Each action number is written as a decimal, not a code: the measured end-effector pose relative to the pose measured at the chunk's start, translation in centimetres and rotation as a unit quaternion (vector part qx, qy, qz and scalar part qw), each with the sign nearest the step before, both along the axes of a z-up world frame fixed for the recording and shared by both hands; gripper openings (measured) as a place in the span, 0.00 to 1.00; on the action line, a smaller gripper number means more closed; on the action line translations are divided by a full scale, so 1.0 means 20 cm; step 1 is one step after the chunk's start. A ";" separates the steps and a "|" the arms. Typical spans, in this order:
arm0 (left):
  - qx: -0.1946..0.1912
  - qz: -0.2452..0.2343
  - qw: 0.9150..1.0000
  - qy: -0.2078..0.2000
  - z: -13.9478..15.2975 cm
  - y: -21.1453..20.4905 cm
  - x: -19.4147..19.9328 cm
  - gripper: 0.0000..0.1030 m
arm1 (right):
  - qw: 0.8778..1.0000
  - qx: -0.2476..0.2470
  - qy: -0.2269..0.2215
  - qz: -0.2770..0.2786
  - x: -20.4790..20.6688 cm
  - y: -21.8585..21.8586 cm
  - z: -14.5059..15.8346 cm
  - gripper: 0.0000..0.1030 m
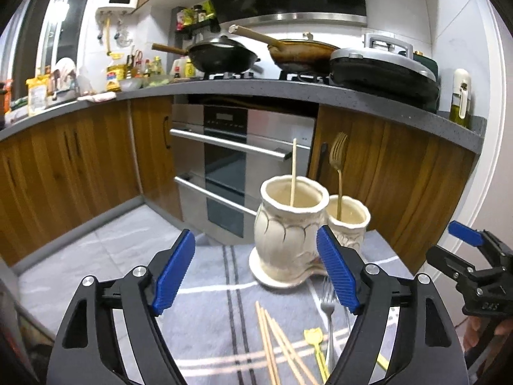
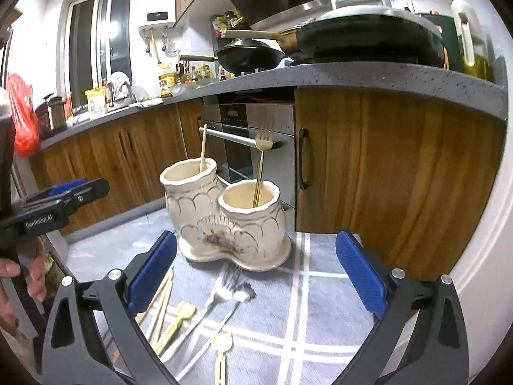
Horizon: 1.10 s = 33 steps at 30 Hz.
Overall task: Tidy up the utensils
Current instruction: 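Open both tools and withdraw them back over the table, then lower the left tool onto another chopstick while the right tool grips a yellow plastic spoon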
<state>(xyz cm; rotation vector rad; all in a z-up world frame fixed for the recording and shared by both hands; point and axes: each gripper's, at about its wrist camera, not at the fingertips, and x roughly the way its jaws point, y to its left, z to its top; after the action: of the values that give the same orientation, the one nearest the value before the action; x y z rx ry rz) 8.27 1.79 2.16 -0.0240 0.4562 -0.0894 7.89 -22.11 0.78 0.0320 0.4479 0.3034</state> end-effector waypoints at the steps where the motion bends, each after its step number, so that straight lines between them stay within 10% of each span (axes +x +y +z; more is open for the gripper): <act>1: 0.003 0.003 1.000 0.001 0.00 0.00 -0.02 0.77 | 1.000 -0.001 0.000 0.001 -0.02 0.00 0.00 0.95; 24: 0.043 0.018 0.997 0.059 -0.20 -0.01 -0.24 0.89 | 0.998 -0.008 0.052 -0.020 -0.20 -0.13 -0.22 0.95; 33: 0.063 0.006 0.987 0.149 -0.44 -0.02 -0.18 0.88 | 0.994 -0.020 0.106 0.009 -0.19 -0.06 -0.35 0.95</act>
<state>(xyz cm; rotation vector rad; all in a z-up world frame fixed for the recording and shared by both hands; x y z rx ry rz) 4.63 1.48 -6.73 0.0858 0.7597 -0.0439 4.02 -23.33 -6.24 0.0213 0.6645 0.3105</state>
